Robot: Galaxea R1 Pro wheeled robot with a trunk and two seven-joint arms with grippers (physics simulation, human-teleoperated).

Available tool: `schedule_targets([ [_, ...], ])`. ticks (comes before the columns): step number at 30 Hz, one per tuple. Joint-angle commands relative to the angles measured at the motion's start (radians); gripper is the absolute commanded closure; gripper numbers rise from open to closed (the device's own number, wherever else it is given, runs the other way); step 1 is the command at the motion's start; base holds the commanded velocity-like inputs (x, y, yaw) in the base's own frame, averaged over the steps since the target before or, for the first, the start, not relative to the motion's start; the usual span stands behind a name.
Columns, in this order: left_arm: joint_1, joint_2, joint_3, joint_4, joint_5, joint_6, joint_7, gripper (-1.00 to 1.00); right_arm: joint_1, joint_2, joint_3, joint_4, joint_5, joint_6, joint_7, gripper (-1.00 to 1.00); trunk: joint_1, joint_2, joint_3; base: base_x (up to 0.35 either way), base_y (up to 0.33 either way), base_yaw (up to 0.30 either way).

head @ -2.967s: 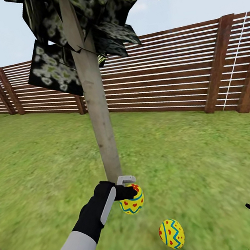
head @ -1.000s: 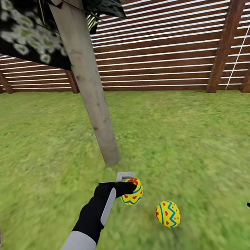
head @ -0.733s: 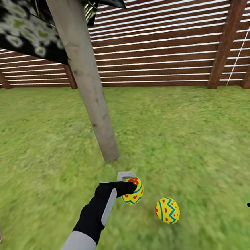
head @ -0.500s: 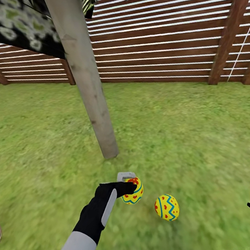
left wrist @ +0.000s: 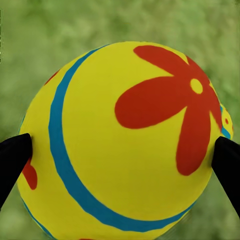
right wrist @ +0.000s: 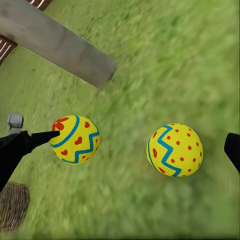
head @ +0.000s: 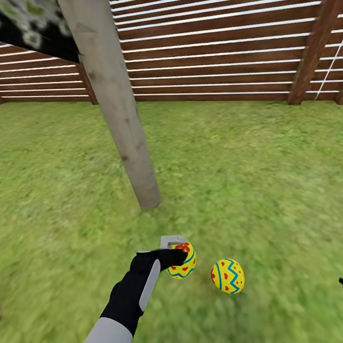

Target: Take the three Easter eggs out of the wicker basket on the lawn in the garden, then place them on the lawn next to a single tree (choose any tree) so that all three eggs are next to the same tree and none are left in the basket.

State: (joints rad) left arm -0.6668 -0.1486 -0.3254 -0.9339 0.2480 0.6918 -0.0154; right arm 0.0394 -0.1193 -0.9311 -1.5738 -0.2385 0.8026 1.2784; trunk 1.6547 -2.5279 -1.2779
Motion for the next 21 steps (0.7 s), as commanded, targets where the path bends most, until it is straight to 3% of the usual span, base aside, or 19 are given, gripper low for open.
schedule_targets([
  [1, -0.001, 0.0, -0.003, 0.0, 0.0, -0.005, -0.001, 1.0, 0.001, 0.0, 0.0, 0.0, -0.005, 0.007, 0.0, -1.0, 0.0, -0.001, -0.005, 0.0, 0.0, 0.0],
  [4, 0.0, 0.0, -0.037, 0.0, -0.001, -0.02, 0.004, 1.0, 0.001, -0.001, 0.0, 0.0, -0.005, 0.007, 0.0, -1.0, 0.002, -0.001, -0.016, 0.0, 0.0, 0.0],
  [7, 0.0, 0.0, -0.05, 0.0, -0.001, -0.024, 0.006, 1.0, 0.001, -0.001, 0.0, 0.0, -0.005, 0.007, 0.001, -1.0, 0.003, -0.002, -0.028, 0.0, 0.0, 0.0],
  [21, 0.0, 0.0, -0.055, 0.0, -0.001, -0.025, 0.006, 1.0, 0.001, -0.002, 0.0, 0.0, -0.005, 0.008, -0.001, -1.0, 0.009, -0.005, -0.082, 0.0, 0.0, 0.0],
])
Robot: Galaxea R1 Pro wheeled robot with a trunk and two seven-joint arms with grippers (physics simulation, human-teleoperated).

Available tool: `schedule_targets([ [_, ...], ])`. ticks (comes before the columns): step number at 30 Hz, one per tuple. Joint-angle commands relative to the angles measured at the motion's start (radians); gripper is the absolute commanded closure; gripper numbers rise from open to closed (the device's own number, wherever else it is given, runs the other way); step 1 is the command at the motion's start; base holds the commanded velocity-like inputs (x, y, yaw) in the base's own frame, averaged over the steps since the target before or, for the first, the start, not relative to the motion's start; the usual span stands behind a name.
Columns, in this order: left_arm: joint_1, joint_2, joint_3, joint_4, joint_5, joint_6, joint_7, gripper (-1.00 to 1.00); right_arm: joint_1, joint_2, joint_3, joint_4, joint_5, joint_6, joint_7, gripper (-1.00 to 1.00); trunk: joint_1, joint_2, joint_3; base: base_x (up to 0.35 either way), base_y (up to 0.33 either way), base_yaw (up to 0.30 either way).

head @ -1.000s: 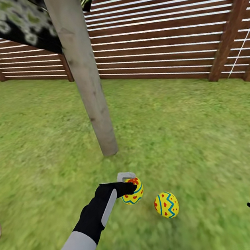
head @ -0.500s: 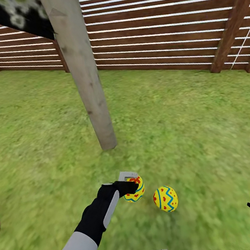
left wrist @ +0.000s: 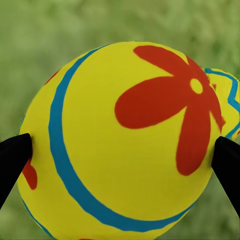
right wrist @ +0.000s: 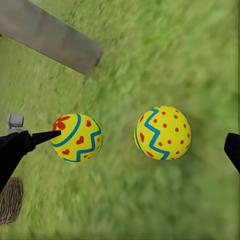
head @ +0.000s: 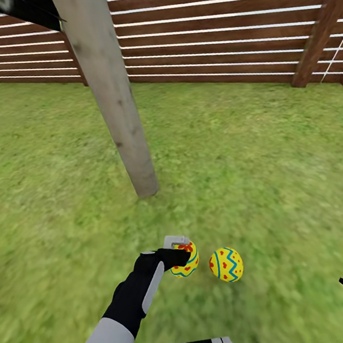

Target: Take the three Easter eggs out of the wicker basket on the lawn in the garden, then place them on the lawn next to a single tree (choose any tree) so that all three eggs are next to the same tree and none are left in the basket.

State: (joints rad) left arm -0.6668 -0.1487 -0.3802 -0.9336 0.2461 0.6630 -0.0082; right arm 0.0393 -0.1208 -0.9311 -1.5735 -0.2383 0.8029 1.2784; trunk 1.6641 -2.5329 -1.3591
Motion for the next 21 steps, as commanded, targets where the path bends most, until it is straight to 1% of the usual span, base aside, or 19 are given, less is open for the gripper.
schedule_targets([
  [1, -0.001, 0.0, 0.0, -0.001, 0.001, 0.004, -0.001, 1.0, 0.001, 0.0, 0.0, 0.0, -0.005, 0.008, -0.001, -1.0, 0.0, -0.001, -0.005, 0.0, 0.0, 0.0],
  [13, -0.001, 0.0, 0.0, -0.001, 0.001, 0.002, -0.001, 1.0, 0.0, 0.0, 0.0, -0.001, -0.006, 0.007, 0.0, -1.0, 0.006, -0.003, -0.051, 0.0, 0.0, 0.0],
  [17, -0.001, 0.0, 0.0, -0.001, 0.001, -0.02, -0.001, 1.0, 0.0, 0.0, 0.0, 0.0, -0.006, 0.007, -0.001, -1.0, 0.007, -0.004, -0.066, 0.0, 0.0, 0.0],
  [21, -0.001, 0.0, 0.0, -0.001, 0.001, -0.027, 0.0, 1.0, 0.0, 0.0, 0.0, 0.0, -0.006, 0.008, -0.001, -1.0, 0.009, -0.005, -0.082, 0.0, 0.0, 0.0],
])
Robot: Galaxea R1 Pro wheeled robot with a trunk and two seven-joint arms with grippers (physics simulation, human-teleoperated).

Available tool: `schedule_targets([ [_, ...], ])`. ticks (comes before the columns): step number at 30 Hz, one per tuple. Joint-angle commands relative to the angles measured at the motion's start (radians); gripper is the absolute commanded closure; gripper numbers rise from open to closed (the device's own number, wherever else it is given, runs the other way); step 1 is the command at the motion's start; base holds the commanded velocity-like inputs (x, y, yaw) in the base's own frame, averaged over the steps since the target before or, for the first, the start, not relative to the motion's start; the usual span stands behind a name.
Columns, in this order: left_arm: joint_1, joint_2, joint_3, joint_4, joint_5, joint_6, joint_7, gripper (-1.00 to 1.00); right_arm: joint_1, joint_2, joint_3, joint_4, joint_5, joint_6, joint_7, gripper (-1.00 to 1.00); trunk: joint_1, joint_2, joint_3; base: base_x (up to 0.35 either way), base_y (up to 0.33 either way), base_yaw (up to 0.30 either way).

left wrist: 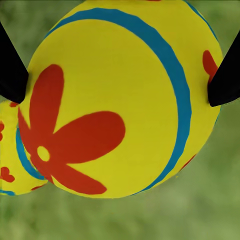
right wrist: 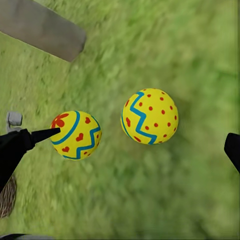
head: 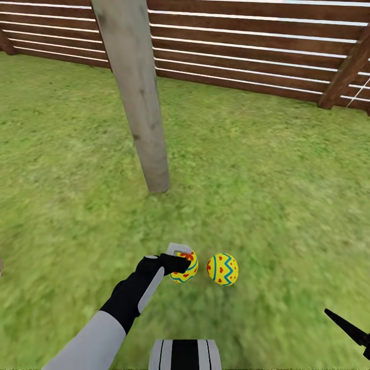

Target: Take the three Easter eggs out of the wicker basket on the lawn in the garden, then place them on the lawn next to a single tree (choose any tree) so that all three eggs are next to the same tree and none are left in the basket.

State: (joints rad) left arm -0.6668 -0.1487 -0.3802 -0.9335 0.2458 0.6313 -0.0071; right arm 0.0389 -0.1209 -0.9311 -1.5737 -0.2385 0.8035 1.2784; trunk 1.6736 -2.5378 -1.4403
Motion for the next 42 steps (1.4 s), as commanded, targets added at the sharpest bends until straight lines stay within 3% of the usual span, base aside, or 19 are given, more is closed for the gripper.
schedule_targets([
  [1, 0.0, 0.0, 0.0, -0.001, 0.001, 0.004, -0.001, 1.0, 0.001, 0.0, 0.0, 0.0, -0.005, 0.008, -0.001, -1.0, 0.0, -0.001, -0.005, 0.0, 0.0, 0.0],
  [16, 0.0, 0.0, 0.0, -0.002, 0.003, 0.001, -0.001, 1.0, 0.001, 0.0, 0.0, 0.0, -0.004, 0.008, -0.001, -1.0, 0.007, -0.004, -0.063, 0.0, 0.0, 0.0],
  [27, 0.007, 0.0, 0.0, -0.015, 0.003, 0.001, -0.001, 1.0, 0.001, 0.0, 0.0, 0.0, -0.004, 0.008, -0.001, -1.0, 0.007, -0.004, -0.063, 0.0, 0.0, 0.0],
  [33, 0.007, 0.0, 0.0, -0.016, 0.003, 0.001, -0.001, 1.0, 0.0, 0.0, 0.0, -0.001, -0.005, 0.008, -0.001, -1.0, 0.01, -0.005, -0.086, 0.0, 0.0, 0.0],
  [42, 0.007, 0.0, 0.0, -0.018, 0.003, 0.001, -0.001, 1.0, 0.0, 0.0, 0.0, 0.0, -0.005, 0.008, -0.001, -1.0, 0.011, -0.006, -0.097, 0.0, 0.0, 0.0],
])
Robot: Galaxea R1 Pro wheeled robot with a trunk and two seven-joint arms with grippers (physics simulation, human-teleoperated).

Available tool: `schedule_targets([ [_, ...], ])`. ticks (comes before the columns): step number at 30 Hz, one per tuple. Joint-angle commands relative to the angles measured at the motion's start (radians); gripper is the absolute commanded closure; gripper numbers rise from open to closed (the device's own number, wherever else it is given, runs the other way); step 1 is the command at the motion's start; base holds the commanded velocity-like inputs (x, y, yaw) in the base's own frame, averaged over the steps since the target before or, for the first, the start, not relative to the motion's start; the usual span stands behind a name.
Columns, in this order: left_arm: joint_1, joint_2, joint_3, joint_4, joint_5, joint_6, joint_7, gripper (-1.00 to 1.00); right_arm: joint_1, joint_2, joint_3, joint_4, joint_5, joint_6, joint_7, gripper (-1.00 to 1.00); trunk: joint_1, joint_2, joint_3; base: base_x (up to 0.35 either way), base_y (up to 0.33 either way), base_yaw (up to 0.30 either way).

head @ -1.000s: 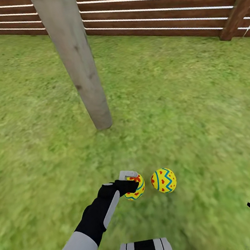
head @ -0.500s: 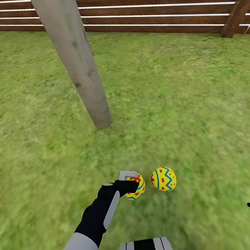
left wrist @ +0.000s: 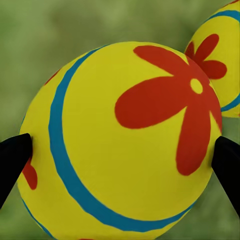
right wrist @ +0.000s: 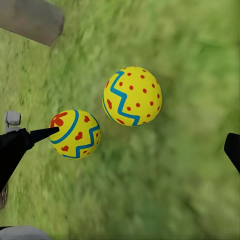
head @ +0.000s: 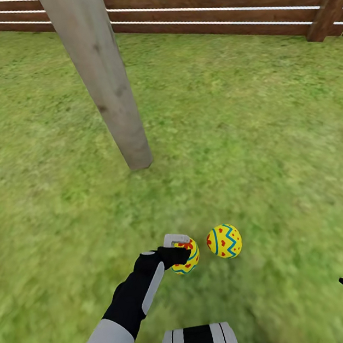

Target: Take the three Easter eggs out of the wicker basket on the lawn in the garden, then place them on the lawn next to a single tree (choose any tree) so that all three eggs are next to the same tree and none are left in the basket.

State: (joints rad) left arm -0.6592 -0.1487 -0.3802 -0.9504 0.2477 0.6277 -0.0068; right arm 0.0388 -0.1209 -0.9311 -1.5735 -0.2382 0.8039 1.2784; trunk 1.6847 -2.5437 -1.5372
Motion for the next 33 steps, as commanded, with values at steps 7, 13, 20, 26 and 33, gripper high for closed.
schedule_targets([
  [7, -0.001, 0.0, 0.0, -0.001, 0.002, 0.005, -0.001, 1.0, 0.001, 0.0, 0.0, 0.0, -0.005, 0.008, -0.001, -1.0, 0.0, 0.0, -0.004, 0.0, 0.0, 0.0],
  [13, 0.0, 0.0, 0.0, -0.001, 0.002, 0.004, -0.001, 1.0, 0.001, -0.001, 0.0, 0.0, -0.004, 0.008, -0.001, -1.0, 0.001, -0.001, -0.012, 0.0, 0.0, 0.0],
  [20, -0.001, 0.0, 0.0, -0.001, 0.002, 0.004, -0.001, 1.0, 0.001, -0.001, 0.0, 0.0, -0.005, 0.008, -0.001, -1.0, 0.004, -0.002, -0.031, 0.0, 0.0, 0.0],
  [26, 0.0, 0.0, 0.0, -0.001, 0.002, 0.005, -0.001, 1.0, 0.001, -0.001, 0.0, -0.001, -0.005, 0.007, -0.001, -1.0, 0.004, -0.003, -0.039, 0.0, 0.0, 0.0],
  [33, -0.001, 0.0, 0.0, -0.001, 0.002, 0.006, -0.001, 1.0, 0.001, -0.001, 0.0, 0.0, -0.005, 0.007, -0.001, -1.0, 0.005, -0.003, -0.047, 0.0, 0.0, 0.0],
])
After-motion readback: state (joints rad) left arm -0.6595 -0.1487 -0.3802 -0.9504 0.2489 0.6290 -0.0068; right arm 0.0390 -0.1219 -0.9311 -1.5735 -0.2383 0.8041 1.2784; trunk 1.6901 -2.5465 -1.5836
